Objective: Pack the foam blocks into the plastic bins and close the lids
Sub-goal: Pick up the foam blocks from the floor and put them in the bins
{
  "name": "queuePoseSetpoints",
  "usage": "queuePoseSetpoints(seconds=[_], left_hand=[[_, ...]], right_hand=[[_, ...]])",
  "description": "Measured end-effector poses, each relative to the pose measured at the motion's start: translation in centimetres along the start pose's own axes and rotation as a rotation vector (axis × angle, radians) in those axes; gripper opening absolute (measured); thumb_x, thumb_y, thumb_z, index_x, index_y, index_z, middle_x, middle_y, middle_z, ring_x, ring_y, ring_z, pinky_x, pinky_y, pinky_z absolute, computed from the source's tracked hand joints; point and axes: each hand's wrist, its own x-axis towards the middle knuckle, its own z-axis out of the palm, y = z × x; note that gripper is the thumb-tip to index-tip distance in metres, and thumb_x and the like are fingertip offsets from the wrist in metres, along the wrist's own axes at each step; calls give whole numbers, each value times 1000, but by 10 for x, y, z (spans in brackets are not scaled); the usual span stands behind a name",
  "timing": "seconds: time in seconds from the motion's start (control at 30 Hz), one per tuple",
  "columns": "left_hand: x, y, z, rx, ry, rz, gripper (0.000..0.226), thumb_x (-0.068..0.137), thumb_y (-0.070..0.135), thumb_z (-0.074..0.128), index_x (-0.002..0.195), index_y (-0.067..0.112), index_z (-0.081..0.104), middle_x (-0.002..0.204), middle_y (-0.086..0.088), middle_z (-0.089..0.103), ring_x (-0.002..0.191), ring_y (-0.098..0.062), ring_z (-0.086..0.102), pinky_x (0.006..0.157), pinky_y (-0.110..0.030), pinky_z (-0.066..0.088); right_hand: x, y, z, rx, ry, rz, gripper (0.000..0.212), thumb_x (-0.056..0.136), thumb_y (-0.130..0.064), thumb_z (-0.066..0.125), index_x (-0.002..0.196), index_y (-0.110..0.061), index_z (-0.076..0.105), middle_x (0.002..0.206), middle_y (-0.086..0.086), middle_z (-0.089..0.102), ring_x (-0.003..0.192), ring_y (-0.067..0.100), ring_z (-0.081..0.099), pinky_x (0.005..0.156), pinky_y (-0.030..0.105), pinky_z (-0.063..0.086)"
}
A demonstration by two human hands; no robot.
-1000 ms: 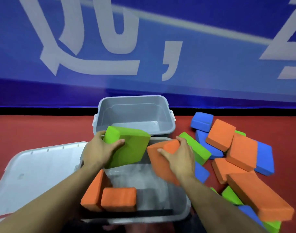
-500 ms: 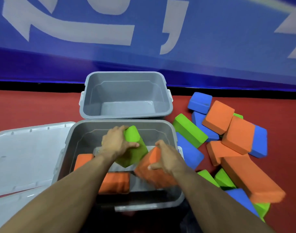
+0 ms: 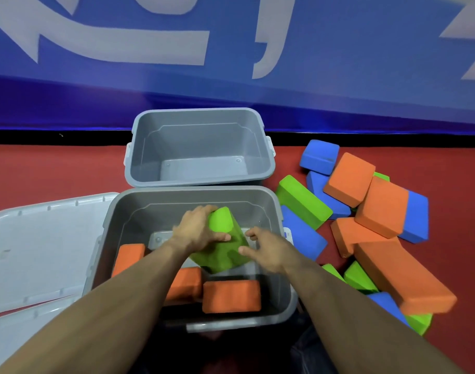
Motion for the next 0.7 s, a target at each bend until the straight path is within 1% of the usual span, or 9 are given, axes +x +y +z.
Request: queuePoseSetpoints(seconds=[0.03, 0.07, 0.13, 0.2, 0.27, 0.37, 0.5, 0.63, 0.7], left_hand=[[-1, 2, 1, 31, -62, 29, 108, 52, 82, 71, 146, 34, 47, 146, 0, 52, 137, -27, 45, 113, -49, 38], [-2, 3, 4, 45, -141, 54, 95, 68, 70, 76, 149, 29, 46, 150, -2, 49, 139, -25, 45, 115, -41, 36], [-2, 4, 13, 45, -301, 53, 76, 88, 45, 74, 152, 22, 42, 155, -2, 44, 140, -21, 44, 115, -29, 34], [-4, 1, 22, 85, -415, 21, 73, 93, 39, 71, 155, 20, 37, 156, -1, 43, 140, -19, 45, 115, -26, 33], [-4, -3, 26, 131, -465, 7, 76, 92, 41, 71, 156, 20, 34, 155, -1, 45, 138, -20, 46, 116, -28, 34], [-2, -8, 25, 125, -465, -1, 80, 91, 45, 71, 157, 20, 33, 157, 0, 42, 141, -20, 43, 118, -31, 32], [0, -6, 21, 79, -431, 12, 80, 91, 48, 69, 157, 20, 32, 157, -1, 42, 141, -20, 44, 116, -30, 34], [1, 0, 21, 43, -398, 44, 79, 93, 50, 66, 158, 21, 31, 159, -3, 39, 142, -22, 43, 117, -32, 34], [-1, 3, 21, 20, -358, 71, 80, 92, 58, 62, 157, 23, 33, 158, -3, 41, 141, -21, 44, 117, -34, 35]], right_hand=[[0, 2, -2, 33, 17, 21, 56, 95, -48, 64, 142, -21, 51, 143, 1, 58, 129, 20, 56, 105, 29, 43], [0, 5, -3, 66, 32, 40, 54, 96, -46, 64, 142, -20, 51, 143, 2, 59, 129, 20, 57, 105, 28, 42], [1, 10, -4, 125, 55, 71, 53, 97, -45, 62, 142, -18, 52, 142, 4, 59, 128, 19, 57, 107, 29, 43], [3, 13, -4, 162, 56, 96, 54, 98, -46, 61, 143, -17, 51, 143, 5, 58, 128, 20, 57, 109, 31, 43], [4, 14, -3, 178, 45, 109, 55, 99, -46, 60, 144, -17, 49, 145, 5, 56, 130, 21, 55, 110, 32, 42], [5, 14, -2, 182, 35, 110, 56, 98, -46, 60, 145, -18, 48, 147, 5, 55, 132, 21, 54, 109, 30, 40], [7, 13, 0, 168, 21, 106, 57, 98, -46, 61, 145, -19, 48, 148, 5, 54, 133, 22, 53, 109, 29, 39], [10, 15, 0, 162, 26, 106, 58, 97, -48, 62, 146, -20, 48, 147, 6, 55, 133, 22, 53, 110, 30, 40], [9, 15, 0, 164, 39, 100, 59, 97, -49, 62, 147, -21, 47, 148, 5, 54, 134, 21, 52, 109, 31, 40]])
